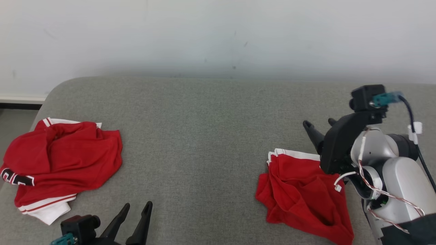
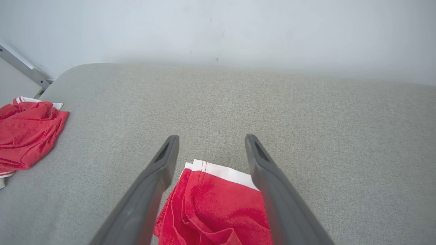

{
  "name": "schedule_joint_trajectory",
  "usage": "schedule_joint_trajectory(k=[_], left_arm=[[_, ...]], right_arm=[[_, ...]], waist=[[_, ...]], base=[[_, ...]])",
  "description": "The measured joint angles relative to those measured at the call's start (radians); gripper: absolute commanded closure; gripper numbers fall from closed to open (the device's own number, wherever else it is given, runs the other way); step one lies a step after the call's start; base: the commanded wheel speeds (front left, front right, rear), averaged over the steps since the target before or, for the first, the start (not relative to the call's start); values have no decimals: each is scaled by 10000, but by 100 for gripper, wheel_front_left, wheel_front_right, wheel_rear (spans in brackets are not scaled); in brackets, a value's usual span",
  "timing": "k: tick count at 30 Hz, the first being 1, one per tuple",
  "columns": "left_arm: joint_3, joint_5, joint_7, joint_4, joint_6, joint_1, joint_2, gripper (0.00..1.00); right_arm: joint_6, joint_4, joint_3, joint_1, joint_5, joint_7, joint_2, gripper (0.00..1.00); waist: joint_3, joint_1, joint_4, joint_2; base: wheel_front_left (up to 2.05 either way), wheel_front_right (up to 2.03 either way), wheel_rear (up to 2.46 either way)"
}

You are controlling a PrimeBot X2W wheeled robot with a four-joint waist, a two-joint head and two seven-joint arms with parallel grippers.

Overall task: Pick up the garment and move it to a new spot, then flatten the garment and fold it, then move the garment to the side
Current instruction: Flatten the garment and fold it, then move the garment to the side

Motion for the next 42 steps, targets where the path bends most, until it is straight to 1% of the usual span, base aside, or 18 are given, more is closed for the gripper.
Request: schedule_joint_trajectory(k=[2,3,4,6,7,8,10,16,17,22,26,28,31,34,37,42], left_arm=[[4,12,-56,-29,2,25,8,0],[23,33,-113,-56,10,54,8,0],[61,36,-171,-92,12,104,8,0],[119,102,-213,-132,44,171,35,0],[146,151,-253,-169,82,172,50,0],[169,307,-307,-303,86,170,90,0],[169,353,-311,-368,86,162,128,0],[113,403,-347,-489,90,190,161,0],[113,403,-347,-489,90,190,161,0],[-44,481,-336,-514,88,159,117,0],[-8,481,-336,-508,90,159,130,0],[36,481,-336,-502,98,158,138,0],[86,481,-337,-506,100,160,151,0],[81,481,-337,-550,100,160,155,0],[65,491,-336,-625,100,133,144,0],[-100,493,-293,-598,88,62,50,0]], right_arm=[[180,-456,-171,274,88,-754,63,0],[201,-644,-339,449,249,-1145,201,0],[125,-815,-483,657,372,-1499,357,0],[247,-1041,-558,1197,460,-2121,395,0],[222,-1133,-633,1516,458,-2454,418,0],[203,-1290,-830,2164,408,-3083,426,0],[161,-1465,-1058,2736,322,-3726,441,0],[127,-1513,-1429,3567,-58,-5150,451,0],[127,-1513,-1429,3567,-58,-5150,451,0],[128,-1505,-1956,3705,-263,-6537,314,0],[119,-1417,-2309,4016,-270,-7611,445,0],[119,-1244,-2376,4305,-244,-7975,504,0],[119,-882,-2359,4624,-140,-8295,598,0],[134,-424,-2261,4683,10,-8278,623,0],[192,104,-2196,4637,186,-8006,633,0],[176,830,-2213,4312,497,-7047,571,0]], waist=[[-45,0,-97,0],[-67,-1,-150,0],[-88,-1,-207,0],[-128,-1,-319,0],[-147,-1,-375,0],[-176,-1,-478,0],[-187,-2,-559,0],[-99,-1,-593,0],[-99,-1,-593,0],[45,-1,-498,0],[89,-1,-431,0],[84,-1,-414,0],[70,-1,-401,0],[82,-1,-389,0],[160,-1,-366,0],[218,0,-265,0]], base=[[0,0,0],[0,0,0],[0,0,0],[0,0,0],[0,0,0],[0,0,0],[0,0,0],[0,0,0],[0,0,0],[0,0,0],[0,0,0],[0,0,0],[0,0,0],[0,0,0],[0,0,0],[0,0,0]])
